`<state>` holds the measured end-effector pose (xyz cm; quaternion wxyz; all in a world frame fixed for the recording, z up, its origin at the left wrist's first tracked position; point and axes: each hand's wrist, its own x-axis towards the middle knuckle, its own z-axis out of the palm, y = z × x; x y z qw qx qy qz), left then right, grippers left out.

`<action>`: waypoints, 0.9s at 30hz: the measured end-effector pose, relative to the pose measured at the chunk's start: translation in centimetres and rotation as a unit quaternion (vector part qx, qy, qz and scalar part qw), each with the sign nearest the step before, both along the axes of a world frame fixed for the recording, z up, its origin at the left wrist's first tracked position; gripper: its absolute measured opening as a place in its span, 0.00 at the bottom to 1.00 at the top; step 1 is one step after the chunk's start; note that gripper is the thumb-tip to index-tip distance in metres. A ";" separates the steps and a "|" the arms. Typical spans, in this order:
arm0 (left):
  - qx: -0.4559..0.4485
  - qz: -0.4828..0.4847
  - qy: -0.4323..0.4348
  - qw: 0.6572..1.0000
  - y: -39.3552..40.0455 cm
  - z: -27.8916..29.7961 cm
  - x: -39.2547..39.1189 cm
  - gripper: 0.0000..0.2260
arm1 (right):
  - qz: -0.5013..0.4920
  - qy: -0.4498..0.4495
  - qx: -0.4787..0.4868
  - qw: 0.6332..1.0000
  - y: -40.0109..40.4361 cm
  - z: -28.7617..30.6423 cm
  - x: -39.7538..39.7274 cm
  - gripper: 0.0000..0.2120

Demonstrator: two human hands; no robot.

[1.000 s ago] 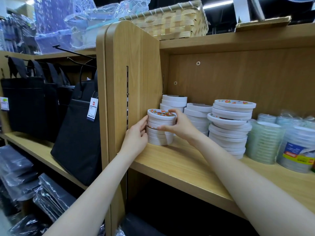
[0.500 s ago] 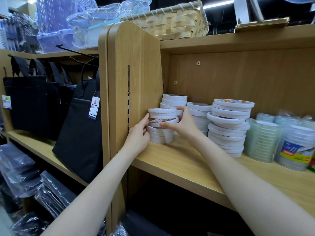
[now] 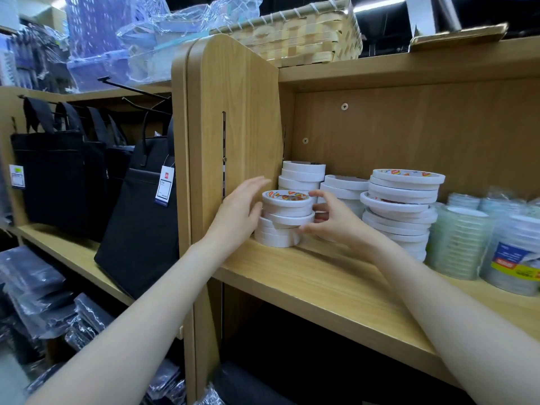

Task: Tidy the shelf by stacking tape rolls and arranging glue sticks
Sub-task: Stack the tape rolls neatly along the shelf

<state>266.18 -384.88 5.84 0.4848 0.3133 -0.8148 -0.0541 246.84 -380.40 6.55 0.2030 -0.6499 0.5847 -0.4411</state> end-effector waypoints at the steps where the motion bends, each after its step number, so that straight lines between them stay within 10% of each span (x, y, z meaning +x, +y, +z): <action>1: 0.001 -0.008 -0.049 0.999 -0.3 0.6 -0.2 0.20 | 0.001 -0.004 0.000 1.000 0.1 0.1 -0.1 0.37; 8: 0.086 0.011 -0.295 0.952 -1.8 4.9 -0.8 0.08 | -0.011 -0.049 -0.045 0.998 -0.1 0.5 -0.3 0.33; 27: 0.079 0.064 -0.356 0.929 -1.8 5.9 -0.8 0.09 | -0.001 -0.043 -0.012 0.999 -1.6 -0.5 1.9 0.43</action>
